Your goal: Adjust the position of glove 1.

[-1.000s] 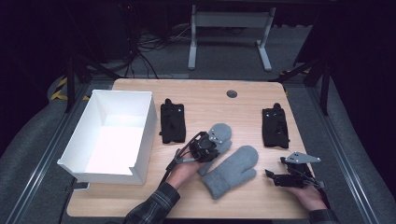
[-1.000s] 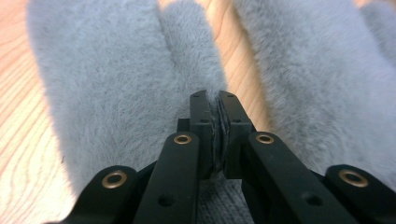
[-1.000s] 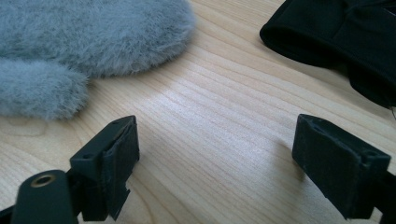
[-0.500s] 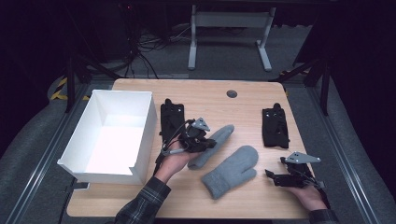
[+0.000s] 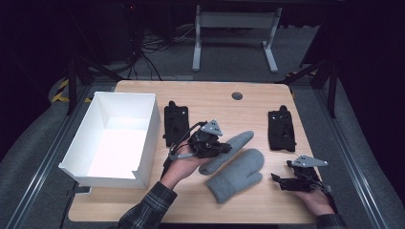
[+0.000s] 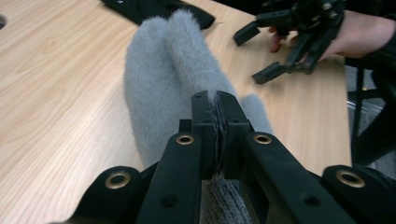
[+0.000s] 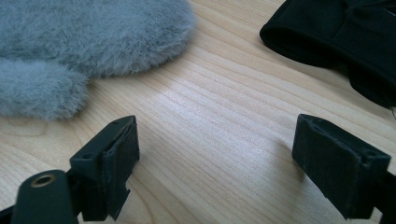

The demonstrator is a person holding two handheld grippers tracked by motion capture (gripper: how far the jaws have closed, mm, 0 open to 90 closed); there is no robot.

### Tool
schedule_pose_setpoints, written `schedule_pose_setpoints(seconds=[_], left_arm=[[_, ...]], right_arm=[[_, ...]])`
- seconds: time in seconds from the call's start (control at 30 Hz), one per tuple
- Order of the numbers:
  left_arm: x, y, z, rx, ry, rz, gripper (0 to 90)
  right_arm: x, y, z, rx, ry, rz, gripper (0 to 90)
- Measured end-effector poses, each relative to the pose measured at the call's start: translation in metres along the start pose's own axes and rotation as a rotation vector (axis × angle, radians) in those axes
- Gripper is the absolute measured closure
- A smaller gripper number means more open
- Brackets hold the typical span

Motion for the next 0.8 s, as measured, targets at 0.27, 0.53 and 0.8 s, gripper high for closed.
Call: schedule_pose_setpoints(seconds=[0.27,0.53,0.8], left_arm=[[0.014,0.004,-0.005,-0.016,-0.033,-0.055,88.0],[0.019,0.0,-0.018,-0.045,-0.057,-0.075,87.9],[0.024,-0.007,-0.024,-0.065,-0.07,-0.066,87.9]], right_arm=[[0.0,0.0,0.0,0.0,0.0,0.0,15.1],[0.0,0.0,0.0,0.0,0.0,0.0,15.1],[0.0,0.0,0.0,0.0,0.0,0.0,15.1]])
Point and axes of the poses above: each handheld gripper's, and its own axes: z roughly backward along the jaws, y roughly out of its top, x roughly to its right, the point moved 5 cm from there along -z, roughly forward along the jaws
